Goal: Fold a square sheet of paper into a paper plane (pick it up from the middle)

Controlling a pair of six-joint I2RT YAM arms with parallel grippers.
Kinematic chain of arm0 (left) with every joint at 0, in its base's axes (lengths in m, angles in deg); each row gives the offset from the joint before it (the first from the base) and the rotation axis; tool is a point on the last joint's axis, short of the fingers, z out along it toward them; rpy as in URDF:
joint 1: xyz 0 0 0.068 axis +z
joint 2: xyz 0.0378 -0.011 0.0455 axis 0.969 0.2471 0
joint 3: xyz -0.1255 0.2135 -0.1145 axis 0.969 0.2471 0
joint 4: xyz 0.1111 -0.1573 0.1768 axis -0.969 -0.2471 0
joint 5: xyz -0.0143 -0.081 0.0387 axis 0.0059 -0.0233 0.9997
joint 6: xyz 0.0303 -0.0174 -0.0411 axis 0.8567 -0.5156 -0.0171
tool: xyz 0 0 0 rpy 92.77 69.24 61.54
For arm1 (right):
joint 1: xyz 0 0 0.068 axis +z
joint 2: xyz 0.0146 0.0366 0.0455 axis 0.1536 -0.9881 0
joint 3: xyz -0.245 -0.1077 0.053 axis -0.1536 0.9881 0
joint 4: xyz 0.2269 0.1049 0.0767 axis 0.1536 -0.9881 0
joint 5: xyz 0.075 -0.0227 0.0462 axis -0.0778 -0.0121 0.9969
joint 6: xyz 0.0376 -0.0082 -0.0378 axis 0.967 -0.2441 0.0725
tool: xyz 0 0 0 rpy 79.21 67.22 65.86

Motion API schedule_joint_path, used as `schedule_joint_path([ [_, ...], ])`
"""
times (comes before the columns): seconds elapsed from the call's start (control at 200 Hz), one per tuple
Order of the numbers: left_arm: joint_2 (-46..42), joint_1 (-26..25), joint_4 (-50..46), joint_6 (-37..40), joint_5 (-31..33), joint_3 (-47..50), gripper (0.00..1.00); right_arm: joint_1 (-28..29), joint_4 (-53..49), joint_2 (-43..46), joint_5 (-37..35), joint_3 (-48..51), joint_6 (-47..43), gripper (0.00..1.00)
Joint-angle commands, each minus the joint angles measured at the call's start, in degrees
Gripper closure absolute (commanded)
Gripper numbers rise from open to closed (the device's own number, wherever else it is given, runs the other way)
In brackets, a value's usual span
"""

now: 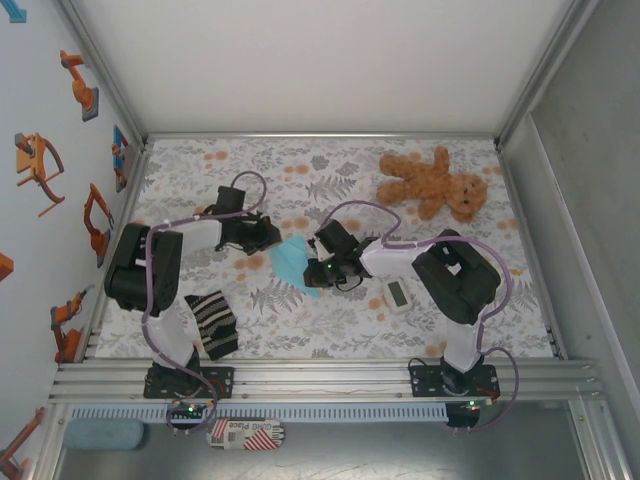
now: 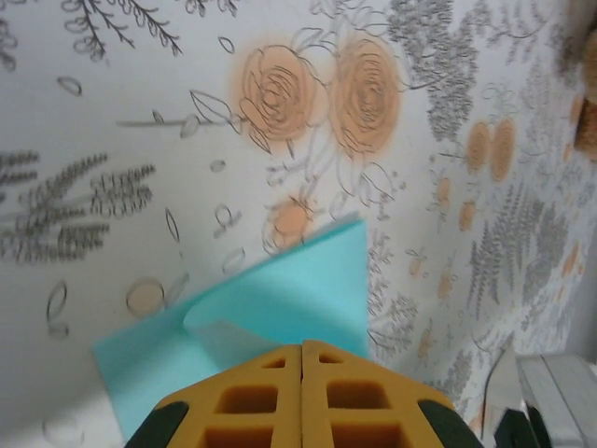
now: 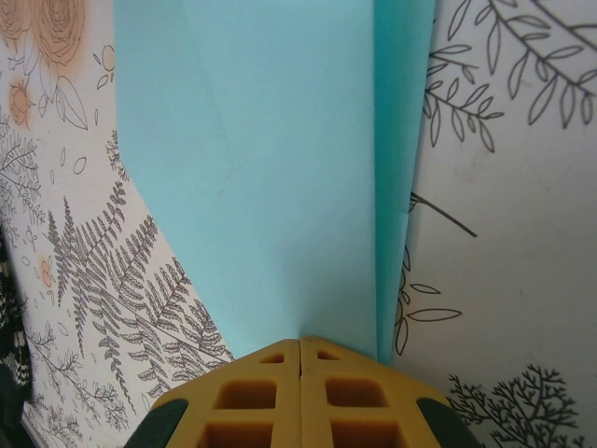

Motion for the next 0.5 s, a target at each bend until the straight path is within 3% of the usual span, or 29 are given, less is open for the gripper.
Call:
schedule_joint_path([
  [0.0,-6.22,-0.88,1.98,-1.32,-1.38,3.22,0.94,-0.25,-10.43,-2.63,-2.98,1.99,-1.31,1.00],
  [0.27,-7.43,-8.96,4.41,-3.54,0.70,6.82,0.94,-0.25,-10.69,-3.20,-2.77,1.74,-1.19,1.00],
  [0.496,-1.49,-9.75,3.82,-2.42,1.25,4.73,0.94,-0.25,-11.03,-3.44,-2.85,1.74,-1.13,1.00],
])
